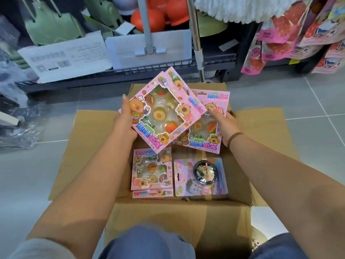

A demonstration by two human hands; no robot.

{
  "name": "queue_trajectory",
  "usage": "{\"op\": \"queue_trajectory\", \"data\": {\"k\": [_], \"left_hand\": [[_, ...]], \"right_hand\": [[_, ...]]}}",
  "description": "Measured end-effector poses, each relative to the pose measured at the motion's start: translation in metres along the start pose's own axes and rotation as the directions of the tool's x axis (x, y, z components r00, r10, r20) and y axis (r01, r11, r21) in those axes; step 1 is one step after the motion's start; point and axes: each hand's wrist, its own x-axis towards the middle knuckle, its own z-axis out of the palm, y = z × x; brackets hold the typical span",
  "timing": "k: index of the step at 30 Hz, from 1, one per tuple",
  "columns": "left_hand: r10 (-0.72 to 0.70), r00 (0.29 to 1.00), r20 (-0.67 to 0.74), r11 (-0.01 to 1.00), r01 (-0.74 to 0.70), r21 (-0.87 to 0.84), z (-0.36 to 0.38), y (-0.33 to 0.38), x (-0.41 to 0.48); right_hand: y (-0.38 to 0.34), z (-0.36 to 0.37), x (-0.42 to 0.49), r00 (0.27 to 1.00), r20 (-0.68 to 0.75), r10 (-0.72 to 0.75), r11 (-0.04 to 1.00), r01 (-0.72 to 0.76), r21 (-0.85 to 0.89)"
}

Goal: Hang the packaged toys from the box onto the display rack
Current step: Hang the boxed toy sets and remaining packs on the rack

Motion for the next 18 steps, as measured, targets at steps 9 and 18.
{"op": "queue_trajectory", "data": {"k": [9,18], "left_hand": [[-0.146,0.985,0.091,0.904,0.17,-0.392,0.032,-0.046,-0.022],[0.099,0.969,0.228,0.966,-0.149,0.21,0.028,-0.04,-0.036]], "right_hand": [[-0.004,0.007,0.0,1.0,0.009,0.013,0.99,-0.014,0.14],[-0.012,0.01,0.007,0.998,-0.06,0.011,0.985,-0.001,0.171]]}}
